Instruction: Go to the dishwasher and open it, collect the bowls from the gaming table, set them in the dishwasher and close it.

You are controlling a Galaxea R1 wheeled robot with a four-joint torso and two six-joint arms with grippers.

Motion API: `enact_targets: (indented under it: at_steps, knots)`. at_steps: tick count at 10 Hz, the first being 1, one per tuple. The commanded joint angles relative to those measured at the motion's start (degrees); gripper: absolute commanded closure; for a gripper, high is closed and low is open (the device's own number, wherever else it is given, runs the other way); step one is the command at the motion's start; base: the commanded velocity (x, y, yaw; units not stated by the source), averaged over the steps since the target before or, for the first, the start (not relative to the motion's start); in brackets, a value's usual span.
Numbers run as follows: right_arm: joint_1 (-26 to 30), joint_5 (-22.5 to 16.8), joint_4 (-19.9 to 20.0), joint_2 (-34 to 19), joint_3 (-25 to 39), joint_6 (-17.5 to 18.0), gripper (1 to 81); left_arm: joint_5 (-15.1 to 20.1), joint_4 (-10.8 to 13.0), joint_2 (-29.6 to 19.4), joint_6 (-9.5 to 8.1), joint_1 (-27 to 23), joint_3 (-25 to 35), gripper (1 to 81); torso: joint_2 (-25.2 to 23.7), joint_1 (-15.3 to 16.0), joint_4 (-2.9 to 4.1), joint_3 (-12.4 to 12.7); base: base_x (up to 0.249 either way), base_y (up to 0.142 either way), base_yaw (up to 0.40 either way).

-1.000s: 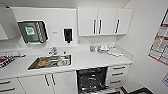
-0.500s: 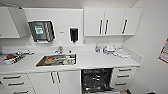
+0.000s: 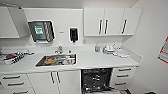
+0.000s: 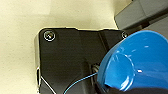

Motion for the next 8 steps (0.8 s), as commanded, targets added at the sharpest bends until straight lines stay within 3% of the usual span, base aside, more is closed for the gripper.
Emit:
enact_targets:
  at_steps: [1, 4, 8]
  knots:
    - [2.06, -1.87, -0.92, -0.91, 0.37, -0.13, 81.1, 1.60, 0.29, -1.27, -0.17, -1.93, 0.30, 81.1, 0.00, 0.05, 0.00, 0.00, 0.000, 0.000, 0.000]
    - [1.88, -1.79, -1.54, -0.38, 0.37, -0.13, 81.1, 1.60, 0.29, -1.27, -0.17, -1.93, 0.30, 81.1, 0.00, 0.05, 0.00, 0.00, 0.000, 0.000, 0.000]
    - [1.62, -1.79, -1.46, -0.12, 0.37, -0.13, 81.1, 1.52, 0.38, -1.18, -0.08, -1.84, 0.30, 81.1, -0.09, 0.05, 0.00, 0.04, 0.095, 0.000, 0.000]
